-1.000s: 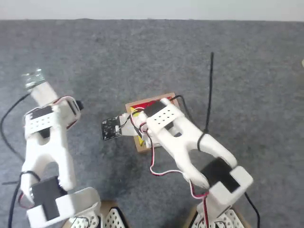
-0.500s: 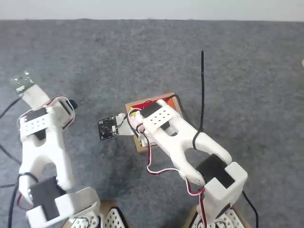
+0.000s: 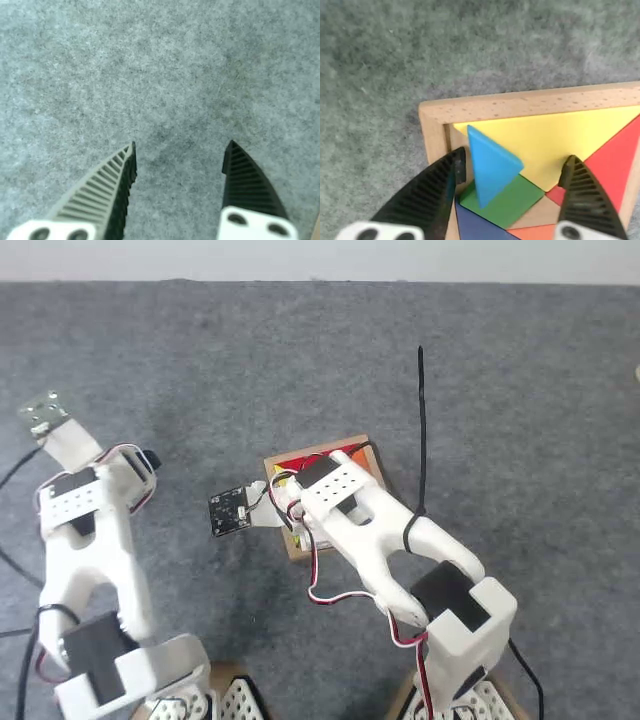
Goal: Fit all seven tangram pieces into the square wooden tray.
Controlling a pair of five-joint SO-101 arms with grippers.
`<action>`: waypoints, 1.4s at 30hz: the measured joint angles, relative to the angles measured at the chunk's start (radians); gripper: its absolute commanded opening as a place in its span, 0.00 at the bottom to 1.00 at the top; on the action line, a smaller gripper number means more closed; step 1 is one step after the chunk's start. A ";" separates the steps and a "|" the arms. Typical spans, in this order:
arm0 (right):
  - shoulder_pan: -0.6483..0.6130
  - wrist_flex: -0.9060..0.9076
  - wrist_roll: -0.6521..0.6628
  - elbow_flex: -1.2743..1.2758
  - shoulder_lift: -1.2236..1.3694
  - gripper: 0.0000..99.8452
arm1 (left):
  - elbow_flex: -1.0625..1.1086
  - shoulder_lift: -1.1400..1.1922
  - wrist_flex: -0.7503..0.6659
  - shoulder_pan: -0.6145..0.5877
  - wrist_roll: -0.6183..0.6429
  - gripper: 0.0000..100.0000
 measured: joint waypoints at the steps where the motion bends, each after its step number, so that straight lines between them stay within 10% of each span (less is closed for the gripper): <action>1: 0.000 0.000 0.000 0.000 0.000 0.29 | 0.000 0.000 0.000 0.000 0.000 0.27; 22: 0.003 0.103 0.002 -0.014 0.000 0.29 | -0.017 0.000 0.000 -0.002 0.000 0.27; 42: 0.011 0.161 -0.035 -0.025 -0.008 0.29 | -0.270 0.000 0.166 -0.252 0.002 0.27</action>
